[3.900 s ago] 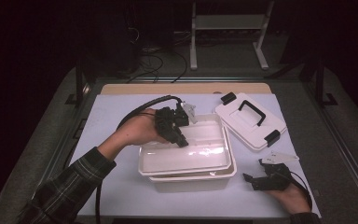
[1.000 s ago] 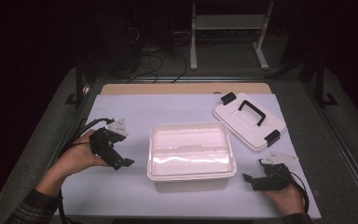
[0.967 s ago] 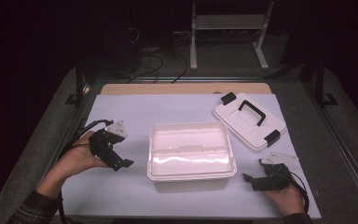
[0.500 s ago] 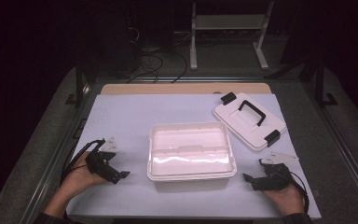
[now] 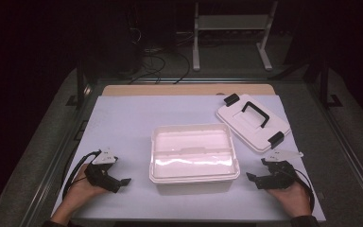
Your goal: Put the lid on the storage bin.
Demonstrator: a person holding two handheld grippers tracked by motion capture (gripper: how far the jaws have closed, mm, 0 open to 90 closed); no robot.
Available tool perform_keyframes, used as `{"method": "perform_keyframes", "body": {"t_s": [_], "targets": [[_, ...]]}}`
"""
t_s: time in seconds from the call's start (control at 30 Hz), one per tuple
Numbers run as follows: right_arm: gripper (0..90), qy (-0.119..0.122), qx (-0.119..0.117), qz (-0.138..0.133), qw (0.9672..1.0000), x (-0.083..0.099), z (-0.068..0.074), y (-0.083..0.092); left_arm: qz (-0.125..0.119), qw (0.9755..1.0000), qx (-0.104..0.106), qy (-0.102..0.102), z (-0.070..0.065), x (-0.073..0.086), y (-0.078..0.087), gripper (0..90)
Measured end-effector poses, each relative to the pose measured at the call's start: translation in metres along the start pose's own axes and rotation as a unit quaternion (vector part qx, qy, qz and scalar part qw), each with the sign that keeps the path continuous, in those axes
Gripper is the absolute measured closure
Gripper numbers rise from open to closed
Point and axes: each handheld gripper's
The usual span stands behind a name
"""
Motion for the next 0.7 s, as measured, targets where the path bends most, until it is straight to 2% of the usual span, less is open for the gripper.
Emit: {"method": "perform_keyframes", "body": {"t_s": [0.2, 0.33, 0.53, 0.7], "targets": [[21.8, 0.004, -0.004, 0.006, 1.0, -0.026, -0.009, 0.001, -0.001, 1.0, -0.001, 0.001, 0.0, 0.0, 0.0, 0.0], [22.8, 0.005, 0.002, 0.005, 1.0, -0.043, -0.018, 0.001, -0.001, 1.0, -0.001, 0.001, 0.0, 0.0, 0.0, 0.0], [26.6, 0.0, 0.012, -0.001, 0.9999, -0.073, -0.04, -0.001, -0.001, 1.0, -0.003, 0.003, -0.001, 0.0, 0.0, 0.0], [28.9, -0.004, 0.021, 0.008, 0.9997, -0.094, -0.059, -0.01, -0.002, 1.0, -0.003, 0.002, -0.001, 0.0, 0.0, 0.0]]}}
Point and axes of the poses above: each handheld gripper's, and its own axes: y roughly backward along the jaws, x roughly out of its underside, z roughly to its left, and after that the axes turned 2 degrees about -z, right-handed
